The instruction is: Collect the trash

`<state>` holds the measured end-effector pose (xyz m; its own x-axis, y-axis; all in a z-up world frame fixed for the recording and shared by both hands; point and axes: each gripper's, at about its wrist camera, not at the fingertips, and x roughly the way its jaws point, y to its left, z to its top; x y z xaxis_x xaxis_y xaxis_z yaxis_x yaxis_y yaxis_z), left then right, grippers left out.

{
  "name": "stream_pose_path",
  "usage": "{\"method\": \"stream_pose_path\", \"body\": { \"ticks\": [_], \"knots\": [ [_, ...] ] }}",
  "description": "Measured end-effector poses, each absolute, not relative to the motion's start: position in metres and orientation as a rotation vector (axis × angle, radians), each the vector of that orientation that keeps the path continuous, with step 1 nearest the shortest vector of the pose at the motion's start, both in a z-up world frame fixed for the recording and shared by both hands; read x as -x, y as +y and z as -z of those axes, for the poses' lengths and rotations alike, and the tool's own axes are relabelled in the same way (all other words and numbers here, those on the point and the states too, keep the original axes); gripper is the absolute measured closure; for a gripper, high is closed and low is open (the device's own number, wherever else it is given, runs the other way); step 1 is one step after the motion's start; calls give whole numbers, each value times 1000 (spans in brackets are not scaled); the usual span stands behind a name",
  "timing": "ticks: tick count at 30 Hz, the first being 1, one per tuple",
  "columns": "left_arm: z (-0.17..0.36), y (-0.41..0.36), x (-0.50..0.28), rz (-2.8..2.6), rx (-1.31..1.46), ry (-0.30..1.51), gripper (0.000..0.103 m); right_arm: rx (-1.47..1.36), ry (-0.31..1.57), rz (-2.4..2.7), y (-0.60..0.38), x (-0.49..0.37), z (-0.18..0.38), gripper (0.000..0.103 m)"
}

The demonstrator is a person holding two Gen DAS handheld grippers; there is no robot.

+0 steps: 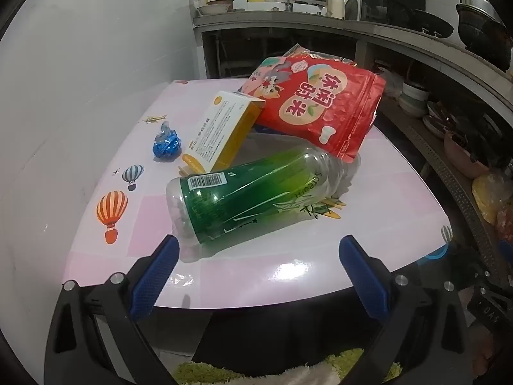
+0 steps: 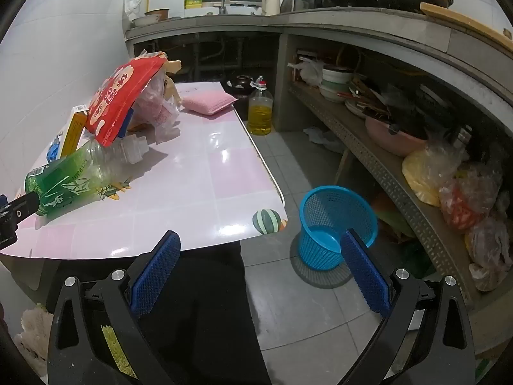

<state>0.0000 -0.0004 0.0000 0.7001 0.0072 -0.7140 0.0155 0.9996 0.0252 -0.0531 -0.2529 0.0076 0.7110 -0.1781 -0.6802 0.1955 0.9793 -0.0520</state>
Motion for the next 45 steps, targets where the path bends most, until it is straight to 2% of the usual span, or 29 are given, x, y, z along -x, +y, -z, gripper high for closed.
{"method": "stream_pose_path", "body": {
  "ticks": [45],
  "knots": [
    [4,0,-4,-6,-68,806,5,-27,752,206,-255,54,-10,8]
  ]
}}
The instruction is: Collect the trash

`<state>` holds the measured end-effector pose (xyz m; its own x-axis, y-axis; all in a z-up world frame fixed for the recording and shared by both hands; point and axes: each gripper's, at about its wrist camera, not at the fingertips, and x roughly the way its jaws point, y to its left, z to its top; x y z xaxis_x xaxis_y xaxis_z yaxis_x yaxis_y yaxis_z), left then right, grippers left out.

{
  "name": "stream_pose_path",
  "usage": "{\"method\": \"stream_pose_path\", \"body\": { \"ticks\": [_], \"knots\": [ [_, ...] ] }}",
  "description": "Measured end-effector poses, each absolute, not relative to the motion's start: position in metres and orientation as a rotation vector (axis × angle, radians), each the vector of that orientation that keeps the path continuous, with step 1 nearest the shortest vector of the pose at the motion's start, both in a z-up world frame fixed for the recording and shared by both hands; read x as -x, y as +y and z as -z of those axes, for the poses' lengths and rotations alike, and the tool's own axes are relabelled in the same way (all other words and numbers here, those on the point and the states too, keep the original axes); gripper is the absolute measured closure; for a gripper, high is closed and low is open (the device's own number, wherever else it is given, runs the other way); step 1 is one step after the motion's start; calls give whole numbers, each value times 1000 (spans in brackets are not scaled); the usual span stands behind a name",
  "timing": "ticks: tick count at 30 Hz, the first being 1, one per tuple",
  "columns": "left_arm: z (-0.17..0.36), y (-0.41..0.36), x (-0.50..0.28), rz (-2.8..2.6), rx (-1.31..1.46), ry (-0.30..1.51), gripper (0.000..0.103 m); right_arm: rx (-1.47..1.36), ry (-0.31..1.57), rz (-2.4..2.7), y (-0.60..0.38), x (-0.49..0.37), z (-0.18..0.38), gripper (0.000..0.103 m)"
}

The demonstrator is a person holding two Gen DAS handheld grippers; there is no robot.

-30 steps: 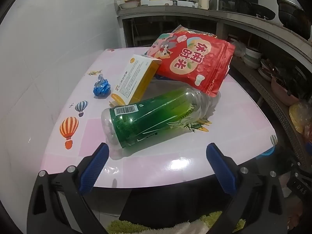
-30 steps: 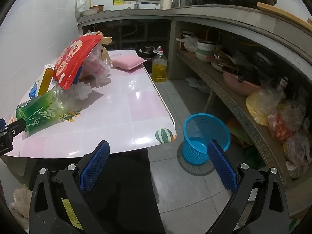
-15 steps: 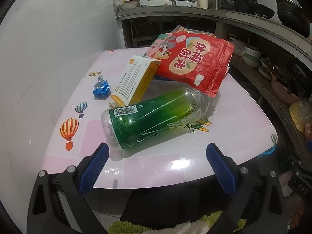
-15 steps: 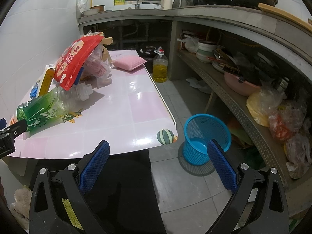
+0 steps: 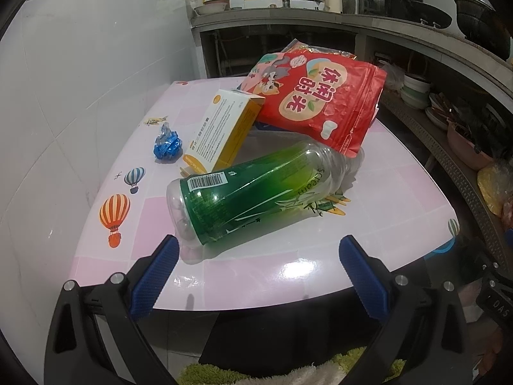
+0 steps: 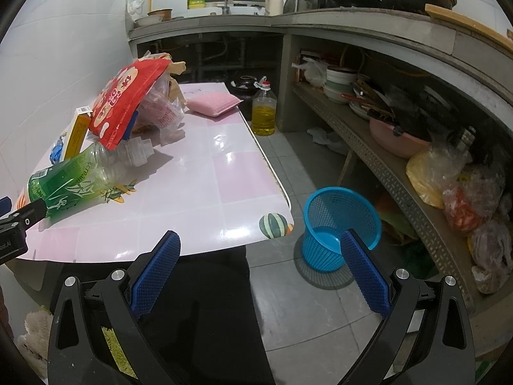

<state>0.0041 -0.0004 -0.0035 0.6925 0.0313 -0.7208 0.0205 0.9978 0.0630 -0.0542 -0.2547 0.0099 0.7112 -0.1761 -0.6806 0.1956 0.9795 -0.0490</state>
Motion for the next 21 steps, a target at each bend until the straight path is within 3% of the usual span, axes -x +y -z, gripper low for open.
{"method": "stream_pose_path", "body": {
  "ticks": [21],
  "knots": [
    [6,-1,-4,-10,-82,807,5,-38,754,204,-246,49,-7,8]
  ]
}}
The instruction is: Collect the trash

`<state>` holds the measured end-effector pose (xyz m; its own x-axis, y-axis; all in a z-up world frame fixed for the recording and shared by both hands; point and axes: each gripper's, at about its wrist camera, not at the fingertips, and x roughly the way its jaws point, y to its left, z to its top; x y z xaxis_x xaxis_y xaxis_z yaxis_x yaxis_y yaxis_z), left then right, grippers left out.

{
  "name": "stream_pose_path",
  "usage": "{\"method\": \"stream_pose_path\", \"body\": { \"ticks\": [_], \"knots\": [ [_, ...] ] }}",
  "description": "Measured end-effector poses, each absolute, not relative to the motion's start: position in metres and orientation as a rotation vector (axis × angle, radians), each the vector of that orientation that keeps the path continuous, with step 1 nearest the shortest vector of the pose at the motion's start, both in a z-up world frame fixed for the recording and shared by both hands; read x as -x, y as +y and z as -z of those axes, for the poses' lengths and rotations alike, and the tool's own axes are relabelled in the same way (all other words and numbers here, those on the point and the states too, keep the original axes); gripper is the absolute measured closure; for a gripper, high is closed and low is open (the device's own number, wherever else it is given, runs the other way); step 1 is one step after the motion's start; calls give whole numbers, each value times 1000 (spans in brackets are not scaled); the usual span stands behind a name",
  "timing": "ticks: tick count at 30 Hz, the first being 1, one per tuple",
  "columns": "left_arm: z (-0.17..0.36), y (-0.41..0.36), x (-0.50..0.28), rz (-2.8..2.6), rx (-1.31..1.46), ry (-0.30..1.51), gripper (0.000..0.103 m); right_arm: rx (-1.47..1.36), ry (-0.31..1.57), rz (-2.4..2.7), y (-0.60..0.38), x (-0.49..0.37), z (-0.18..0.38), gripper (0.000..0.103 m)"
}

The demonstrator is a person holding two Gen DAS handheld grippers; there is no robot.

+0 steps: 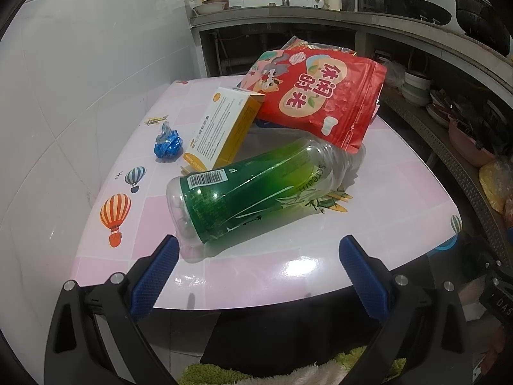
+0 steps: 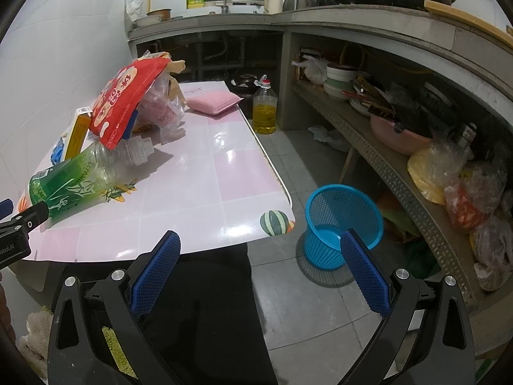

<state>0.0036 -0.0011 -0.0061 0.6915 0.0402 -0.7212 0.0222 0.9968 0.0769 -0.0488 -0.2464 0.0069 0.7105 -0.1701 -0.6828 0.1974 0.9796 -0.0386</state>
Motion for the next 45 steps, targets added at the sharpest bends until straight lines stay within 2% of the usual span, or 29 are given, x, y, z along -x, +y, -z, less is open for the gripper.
{"method": "stream_pose_path", "body": {
  "ticks": [30,41,45],
  "knots": [
    [8,1,-3,-2,-88,805,5,-48,752,200,-247,50,-7,8],
    [-17,37,-12,52,-74,654,5,-120,736,66,-242,21,-18,8],
    [-24,63,-24,145,-16,615,5,-170,742,-30,-238,3,-22,11]
  ]
}}
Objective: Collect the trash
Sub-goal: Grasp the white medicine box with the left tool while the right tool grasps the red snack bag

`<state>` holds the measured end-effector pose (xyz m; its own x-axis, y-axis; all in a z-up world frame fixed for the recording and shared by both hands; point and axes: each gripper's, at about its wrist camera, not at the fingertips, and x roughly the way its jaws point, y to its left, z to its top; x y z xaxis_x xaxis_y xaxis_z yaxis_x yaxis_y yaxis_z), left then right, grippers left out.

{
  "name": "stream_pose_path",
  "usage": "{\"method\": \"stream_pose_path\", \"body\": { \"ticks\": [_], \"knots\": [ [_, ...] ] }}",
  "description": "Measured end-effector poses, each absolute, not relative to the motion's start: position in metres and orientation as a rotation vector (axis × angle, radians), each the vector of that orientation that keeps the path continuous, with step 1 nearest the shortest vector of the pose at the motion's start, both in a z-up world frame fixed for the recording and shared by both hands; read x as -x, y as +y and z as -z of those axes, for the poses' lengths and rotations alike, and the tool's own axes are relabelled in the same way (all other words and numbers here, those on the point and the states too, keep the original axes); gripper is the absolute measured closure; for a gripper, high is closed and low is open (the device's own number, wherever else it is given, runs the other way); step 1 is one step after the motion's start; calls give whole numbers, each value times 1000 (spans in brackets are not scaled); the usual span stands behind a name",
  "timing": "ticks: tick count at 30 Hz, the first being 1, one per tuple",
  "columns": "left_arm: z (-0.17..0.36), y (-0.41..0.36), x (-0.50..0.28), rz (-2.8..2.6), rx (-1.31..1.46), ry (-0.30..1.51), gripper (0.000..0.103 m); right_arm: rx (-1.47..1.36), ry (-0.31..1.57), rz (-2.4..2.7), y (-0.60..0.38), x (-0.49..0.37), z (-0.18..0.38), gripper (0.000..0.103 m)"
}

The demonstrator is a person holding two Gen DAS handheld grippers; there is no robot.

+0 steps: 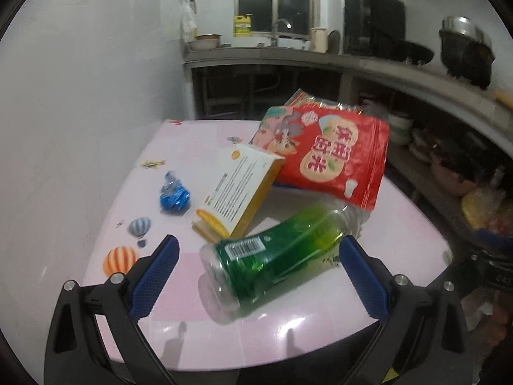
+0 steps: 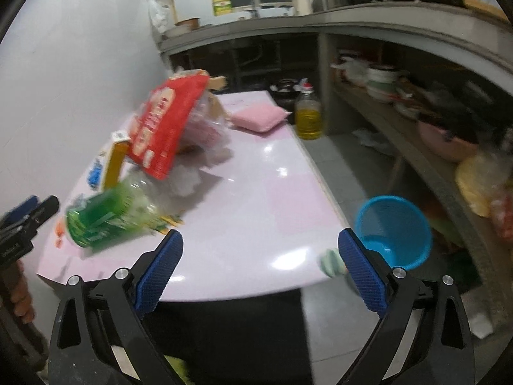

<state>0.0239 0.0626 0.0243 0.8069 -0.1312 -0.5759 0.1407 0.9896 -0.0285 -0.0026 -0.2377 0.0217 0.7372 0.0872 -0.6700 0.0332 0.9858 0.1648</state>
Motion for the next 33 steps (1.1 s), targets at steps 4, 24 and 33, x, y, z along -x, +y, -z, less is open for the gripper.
{"method": "stream_pose_path", "body": {
  "ticks": [4,24,33],
  "knots": [
    [-27,85,-39,257,70,580,5,-242,750,-105,-237,-17,-24,16],
    [5,96,-193,604,-73,785,5,-473,823,-469,-230,-140,-28,17],
    [30,94,-219,633,-58,860,9,-550,886,-538,-224,-169,-13,33]
  ]
}}
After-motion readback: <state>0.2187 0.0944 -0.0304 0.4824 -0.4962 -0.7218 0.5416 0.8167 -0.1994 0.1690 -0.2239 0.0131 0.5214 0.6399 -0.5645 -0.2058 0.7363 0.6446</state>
